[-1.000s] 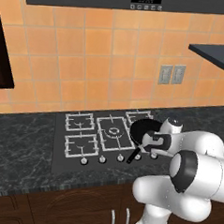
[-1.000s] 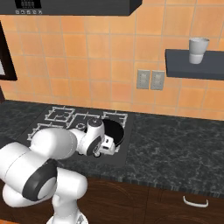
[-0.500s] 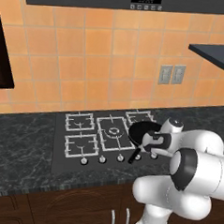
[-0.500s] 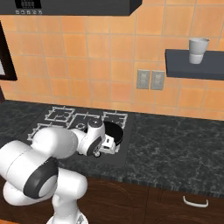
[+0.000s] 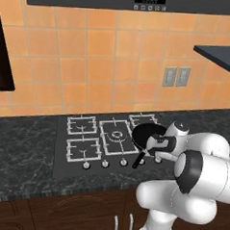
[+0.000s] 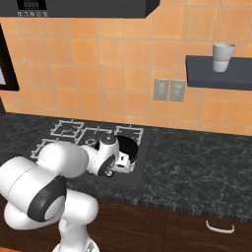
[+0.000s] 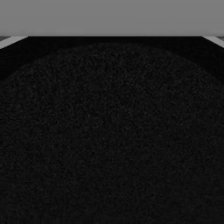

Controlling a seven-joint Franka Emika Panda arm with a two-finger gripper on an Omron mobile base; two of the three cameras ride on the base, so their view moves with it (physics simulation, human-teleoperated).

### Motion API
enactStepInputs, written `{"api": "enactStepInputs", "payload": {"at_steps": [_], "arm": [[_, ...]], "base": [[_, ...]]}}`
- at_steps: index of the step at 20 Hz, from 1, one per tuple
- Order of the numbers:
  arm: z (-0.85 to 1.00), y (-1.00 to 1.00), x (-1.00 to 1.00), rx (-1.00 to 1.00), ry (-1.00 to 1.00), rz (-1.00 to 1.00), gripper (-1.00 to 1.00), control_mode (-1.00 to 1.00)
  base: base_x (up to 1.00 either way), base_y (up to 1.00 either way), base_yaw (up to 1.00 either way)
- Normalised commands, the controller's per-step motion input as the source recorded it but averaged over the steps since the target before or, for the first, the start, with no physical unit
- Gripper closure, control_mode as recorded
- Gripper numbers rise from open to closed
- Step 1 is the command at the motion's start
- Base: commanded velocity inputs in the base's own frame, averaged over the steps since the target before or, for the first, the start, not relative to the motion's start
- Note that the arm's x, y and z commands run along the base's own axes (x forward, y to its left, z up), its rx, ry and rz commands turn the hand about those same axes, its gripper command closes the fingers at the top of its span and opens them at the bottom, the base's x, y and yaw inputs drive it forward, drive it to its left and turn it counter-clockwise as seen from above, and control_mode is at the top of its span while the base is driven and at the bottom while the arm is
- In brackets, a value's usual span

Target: Turn off the front right burner of the stove.

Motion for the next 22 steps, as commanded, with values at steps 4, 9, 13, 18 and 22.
{"api": "enactStepInputs", "payload": {"at_steps": [4, 9, 13, 18, 22], "arm": [[-0.08, 0.0, -0.21, 0.0, 0.0, 0.03, -1.0, -1.0], [-0.16, 0.06, -0.12, 0.0, 0.0, 0.03, -1.0, -1.0], [-0.23, 0.2, 0.0, 0.0, 0.0, 0.01, -1.0, -1.0], [-0.18, 0.16, 0.0, 0.0, 0.0, 0.0, -1.0, -1.0], [-0.13, 0.0, 0.0, 0.0, 0.0, 0.0, 1.0, -1.0]], "base": [[0.0, 0.0, 0.0], [0.0, 0.0, 0.0], [0.0, 0.0, 0.0], [0.0, 0.0, 0.0], [0.0, 0.0, 0.0]]}}
